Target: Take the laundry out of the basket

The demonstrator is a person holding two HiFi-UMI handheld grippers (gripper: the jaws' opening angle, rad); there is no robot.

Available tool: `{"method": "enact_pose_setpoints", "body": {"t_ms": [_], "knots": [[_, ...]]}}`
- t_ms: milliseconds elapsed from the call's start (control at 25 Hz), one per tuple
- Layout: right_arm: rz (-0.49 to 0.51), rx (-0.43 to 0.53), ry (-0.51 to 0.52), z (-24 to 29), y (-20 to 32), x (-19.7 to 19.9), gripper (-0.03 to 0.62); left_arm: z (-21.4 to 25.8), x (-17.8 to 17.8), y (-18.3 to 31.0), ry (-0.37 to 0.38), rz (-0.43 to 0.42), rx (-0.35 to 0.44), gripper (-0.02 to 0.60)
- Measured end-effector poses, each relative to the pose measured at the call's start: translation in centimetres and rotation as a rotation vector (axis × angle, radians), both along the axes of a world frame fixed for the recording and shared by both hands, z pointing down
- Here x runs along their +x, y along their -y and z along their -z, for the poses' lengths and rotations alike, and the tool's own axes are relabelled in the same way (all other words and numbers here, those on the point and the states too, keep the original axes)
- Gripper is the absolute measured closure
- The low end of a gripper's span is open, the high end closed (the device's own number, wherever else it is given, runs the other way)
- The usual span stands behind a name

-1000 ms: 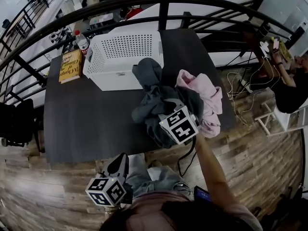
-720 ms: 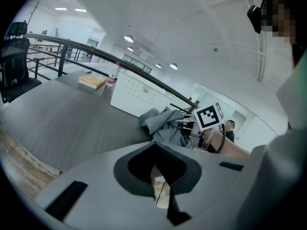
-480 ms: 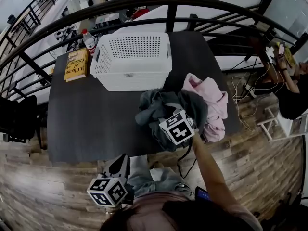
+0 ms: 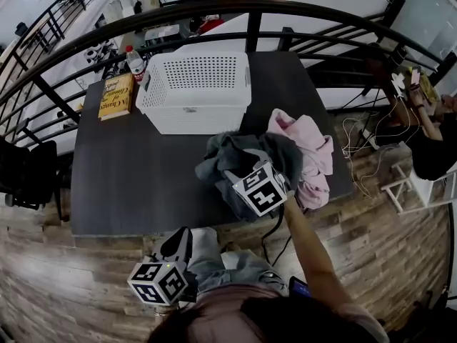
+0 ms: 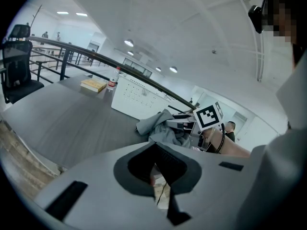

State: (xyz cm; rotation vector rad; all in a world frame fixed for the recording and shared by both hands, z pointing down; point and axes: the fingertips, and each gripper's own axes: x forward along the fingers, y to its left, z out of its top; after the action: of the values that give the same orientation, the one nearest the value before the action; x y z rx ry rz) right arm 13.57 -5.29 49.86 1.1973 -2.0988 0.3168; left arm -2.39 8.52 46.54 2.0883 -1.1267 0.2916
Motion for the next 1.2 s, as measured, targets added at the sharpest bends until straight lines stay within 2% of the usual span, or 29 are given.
{"method": "enact_pose_setpoints", "body": {"t_ms": [360,640,800,920,1000,1200], "knots": [[-0.012,0.158,0.004,4.0,-1.6,0.6,0.332,1.6,0.5,-3.4,0.0,0.008,0.043,0.583],[-0.076,0.172,0.082,5.9,-5.0,1.9,0.341,2.3,0.9,-5.1,0.008,-0.032,0.06,0.583],[-0.15,0.17,0.143,6.6,-6.9,2.9,0.409,2.7,0.8,-5.0,-0.002,-0.052,0.083,0.583],[-0.192,0.173,0.184,7.1,-8.7,3.0,0.434,3.2,0.4,-5.2,-0.01,-0.067,0.099,0.583],[-0.225,0.189,0.211,7.8,-10.0,3.0,0.481,3.6,0.0,-5.5,-0.017,-0.076,0.112,0.583],[-0.314,0.212,0.279,9.6,-13.7,1.9,0.545,4.9,-1.9,-6.9,-0.022,-0.088,0.139,0.583]]}}
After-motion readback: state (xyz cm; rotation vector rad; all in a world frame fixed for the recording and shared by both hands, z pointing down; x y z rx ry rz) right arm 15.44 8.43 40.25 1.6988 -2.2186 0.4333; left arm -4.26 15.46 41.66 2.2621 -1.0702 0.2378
